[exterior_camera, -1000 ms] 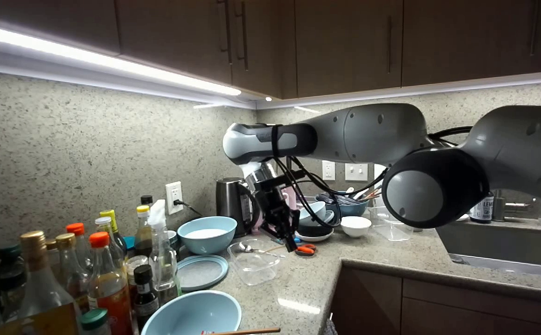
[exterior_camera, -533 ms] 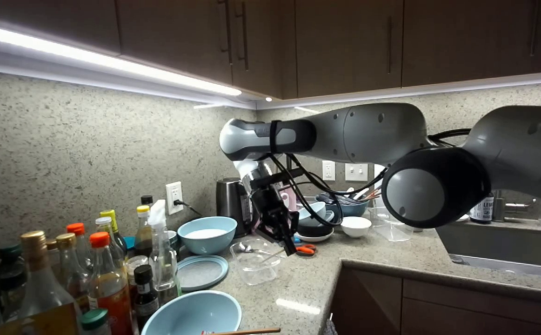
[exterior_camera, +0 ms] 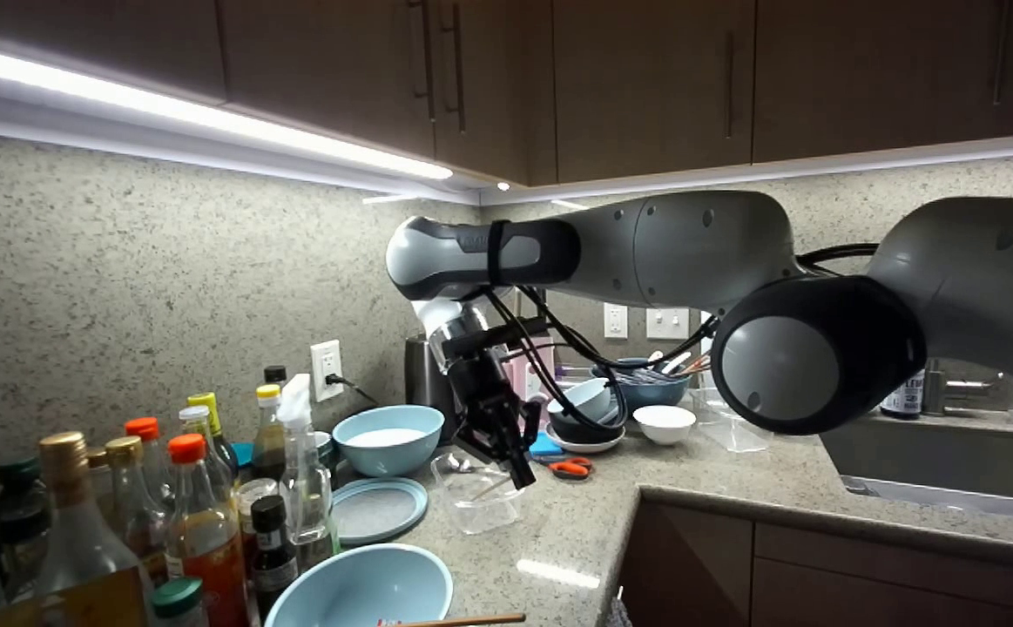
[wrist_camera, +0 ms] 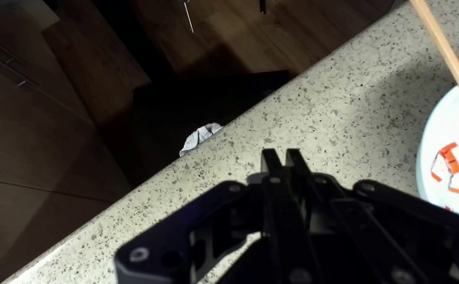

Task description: Use the chopstick to stir in the transparent bowl

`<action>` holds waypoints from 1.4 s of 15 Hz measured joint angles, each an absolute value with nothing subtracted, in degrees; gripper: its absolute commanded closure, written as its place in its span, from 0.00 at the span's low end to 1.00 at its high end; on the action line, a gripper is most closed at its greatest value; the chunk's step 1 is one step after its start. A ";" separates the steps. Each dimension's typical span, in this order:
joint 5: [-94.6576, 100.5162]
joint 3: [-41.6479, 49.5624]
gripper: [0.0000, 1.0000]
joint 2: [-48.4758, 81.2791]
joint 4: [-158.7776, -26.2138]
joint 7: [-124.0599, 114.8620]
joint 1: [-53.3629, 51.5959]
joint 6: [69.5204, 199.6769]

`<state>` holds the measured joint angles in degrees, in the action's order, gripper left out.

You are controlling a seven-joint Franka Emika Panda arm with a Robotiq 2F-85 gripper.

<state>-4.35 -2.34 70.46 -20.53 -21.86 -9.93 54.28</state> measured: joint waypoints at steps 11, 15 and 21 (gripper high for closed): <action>-4.39 -3.40 0.98 70.43 -20.51 -21.72 -10.71 64.52; -4.21 -2.51 0.98 70.43 -20.51 -21.71 -10.10 65.84; -4.19 -1.47 0.98 70.47 -20.67 -21.67 -8.07 65.81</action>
<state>-4.19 -1.47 70.47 -20.67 -21.67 -8.07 65.81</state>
